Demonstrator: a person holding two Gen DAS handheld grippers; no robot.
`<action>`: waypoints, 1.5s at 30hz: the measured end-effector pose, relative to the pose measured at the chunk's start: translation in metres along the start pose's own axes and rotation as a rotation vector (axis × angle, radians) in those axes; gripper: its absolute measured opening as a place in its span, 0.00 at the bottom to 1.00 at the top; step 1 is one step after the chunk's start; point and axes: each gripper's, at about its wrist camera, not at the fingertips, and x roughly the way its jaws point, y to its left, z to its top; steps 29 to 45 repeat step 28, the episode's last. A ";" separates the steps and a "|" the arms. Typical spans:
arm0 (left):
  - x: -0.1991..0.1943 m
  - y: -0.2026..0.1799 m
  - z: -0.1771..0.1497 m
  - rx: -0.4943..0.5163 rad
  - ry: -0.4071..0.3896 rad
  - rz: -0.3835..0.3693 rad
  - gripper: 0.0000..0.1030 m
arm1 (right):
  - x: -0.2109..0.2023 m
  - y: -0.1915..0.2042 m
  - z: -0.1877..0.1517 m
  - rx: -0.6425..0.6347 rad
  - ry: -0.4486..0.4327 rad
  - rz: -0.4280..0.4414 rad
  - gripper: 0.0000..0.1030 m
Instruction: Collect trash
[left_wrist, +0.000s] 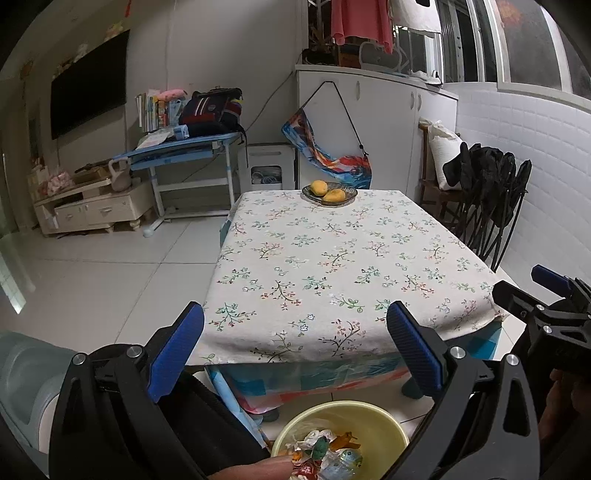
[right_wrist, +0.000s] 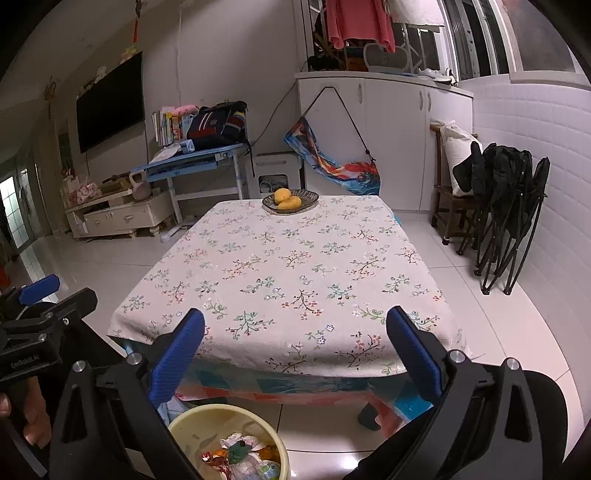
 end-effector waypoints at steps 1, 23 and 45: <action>0.000 0.000 0.000 0.000 0.000 0.001 0.93 | 0.000 0.000 0.000 -0.001 0.001 0.000 0.93; 0.014 0.010 0.006 -0.059 0.054 -0.031 0.93 | 0.004 -0.001 0.003 0.027 0.010 0.018 0.93; 0.016 0.008 0.014 -0.016 0.080 -0.013 0.93 | 0.018 0.001 0.017 0.013 0.035 0.043 0.93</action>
